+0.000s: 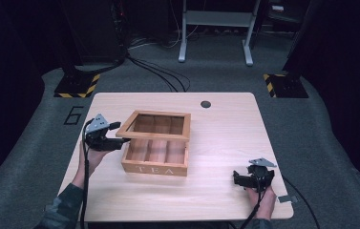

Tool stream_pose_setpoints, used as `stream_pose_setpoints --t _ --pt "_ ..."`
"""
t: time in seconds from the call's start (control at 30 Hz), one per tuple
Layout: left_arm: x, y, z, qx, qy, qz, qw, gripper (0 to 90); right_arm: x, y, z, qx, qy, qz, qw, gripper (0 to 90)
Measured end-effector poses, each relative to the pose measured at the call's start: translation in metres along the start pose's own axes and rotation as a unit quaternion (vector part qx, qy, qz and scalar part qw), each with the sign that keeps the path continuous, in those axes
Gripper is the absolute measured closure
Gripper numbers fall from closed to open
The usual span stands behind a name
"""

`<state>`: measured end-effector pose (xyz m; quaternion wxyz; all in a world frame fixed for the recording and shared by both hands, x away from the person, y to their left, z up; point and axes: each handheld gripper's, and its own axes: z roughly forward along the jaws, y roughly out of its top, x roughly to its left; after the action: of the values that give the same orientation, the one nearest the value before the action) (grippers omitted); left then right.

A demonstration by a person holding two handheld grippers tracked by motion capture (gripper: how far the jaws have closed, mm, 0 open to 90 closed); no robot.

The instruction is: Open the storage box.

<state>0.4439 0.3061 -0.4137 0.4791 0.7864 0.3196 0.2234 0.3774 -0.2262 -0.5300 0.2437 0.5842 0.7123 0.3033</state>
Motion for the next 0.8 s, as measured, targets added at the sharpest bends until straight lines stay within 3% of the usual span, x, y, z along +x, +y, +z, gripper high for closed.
stream_pose_setpoints --t 0.8 --pt "-0.016 -0.055 0.018 0.035 -0.022 -0.038 0.9984 22.7 0.0 0.0 0.0 0.0 0.0 -0.001 1.0 0.2"
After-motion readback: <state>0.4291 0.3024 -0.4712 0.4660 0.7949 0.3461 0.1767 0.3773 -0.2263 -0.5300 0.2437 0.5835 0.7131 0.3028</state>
